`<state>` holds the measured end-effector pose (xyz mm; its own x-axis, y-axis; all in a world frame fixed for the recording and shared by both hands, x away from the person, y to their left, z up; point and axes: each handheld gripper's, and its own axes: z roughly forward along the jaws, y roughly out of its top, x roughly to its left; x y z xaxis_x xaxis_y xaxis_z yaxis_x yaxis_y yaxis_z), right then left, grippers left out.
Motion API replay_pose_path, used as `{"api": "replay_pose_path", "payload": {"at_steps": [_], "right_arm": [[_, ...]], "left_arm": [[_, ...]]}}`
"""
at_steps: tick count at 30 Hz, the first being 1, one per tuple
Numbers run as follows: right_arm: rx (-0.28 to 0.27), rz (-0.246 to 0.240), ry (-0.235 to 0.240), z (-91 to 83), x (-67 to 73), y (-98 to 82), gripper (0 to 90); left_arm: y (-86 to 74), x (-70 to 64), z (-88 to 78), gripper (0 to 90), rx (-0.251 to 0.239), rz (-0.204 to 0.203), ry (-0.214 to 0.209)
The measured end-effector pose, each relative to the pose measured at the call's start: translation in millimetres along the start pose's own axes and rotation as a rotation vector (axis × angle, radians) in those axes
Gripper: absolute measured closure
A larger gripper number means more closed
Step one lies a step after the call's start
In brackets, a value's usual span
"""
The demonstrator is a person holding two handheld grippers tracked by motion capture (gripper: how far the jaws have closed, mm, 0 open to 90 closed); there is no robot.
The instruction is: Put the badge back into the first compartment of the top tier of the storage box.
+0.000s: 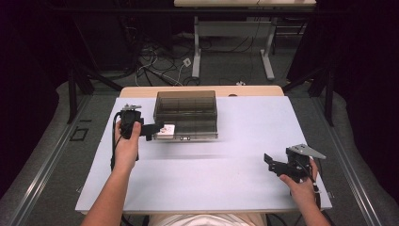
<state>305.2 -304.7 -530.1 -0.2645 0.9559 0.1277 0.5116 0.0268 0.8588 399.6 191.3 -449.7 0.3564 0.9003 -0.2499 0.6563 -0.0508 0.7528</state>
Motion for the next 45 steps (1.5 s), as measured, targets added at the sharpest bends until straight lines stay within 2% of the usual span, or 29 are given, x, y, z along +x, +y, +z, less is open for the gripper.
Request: {"api": "replay_pose_path", "payload": {"at_steps": [3, 5, 9, 12, 16, 23, 25, 29, 45], "right_arm": [[0.004, -0.005, -0.003, -0.7, -0.6, -0.3, 6.9], [-0.014, -0.004, -0.001, 0.2, -1.3, -0.9, 6.9], [-0.014, 0.006, 0.001, -1.4, -1.6, -1.2, 6.9], [-0.017, -0.001, -0.005, -1.9, -2.4, -1.3, 6.9], [-0.019, 0.001, -0.008, -2.4, -1.9, -1.4, 6.9], [-0.012, 0.002, -0.006, -4.0, -1.6, -0.7, 6.8], [-0.014, -0.006, -0.009, -4.2, -2.4, -0.8, 6.9], [-0.018, 0.001, -0.010, -4.4, -2.6, -0.6, 6.9], [-0.027, -0.002, -0.011, -3.8, -3.7, -1.1, 6.9]], "left_arm": [[-2.0, 1.4, -3.1, 9.2, -0.009, 0.025, -0.020], [-3.1, 1.6, -5.9, 6.8, -0.012, 0.044, -0.026], [-7.7, 0.6, -10.7, 0.0, -0.022, 0.101, -0.047], [-11.1, 1.8, -14.6, 0.3, -0.030, 0.141, -0.028], [-16.3, 3.6, -19.2, 0.3, -0.037, 0.156, -0.036], [-25.9, 5.9, -25.8, 0.3, -0.057, 0.149, -0.044], [-30.2, 7.5, -26.3, 0.3, -0.060, 0.154, -0.030], [-41.0, 10.6, -24.1, 0.3, -0.063, 0.132, -0.023], [-82.2, 37.4, -27.4, 0.3, -0.037, 0.126, 0.007]]}}
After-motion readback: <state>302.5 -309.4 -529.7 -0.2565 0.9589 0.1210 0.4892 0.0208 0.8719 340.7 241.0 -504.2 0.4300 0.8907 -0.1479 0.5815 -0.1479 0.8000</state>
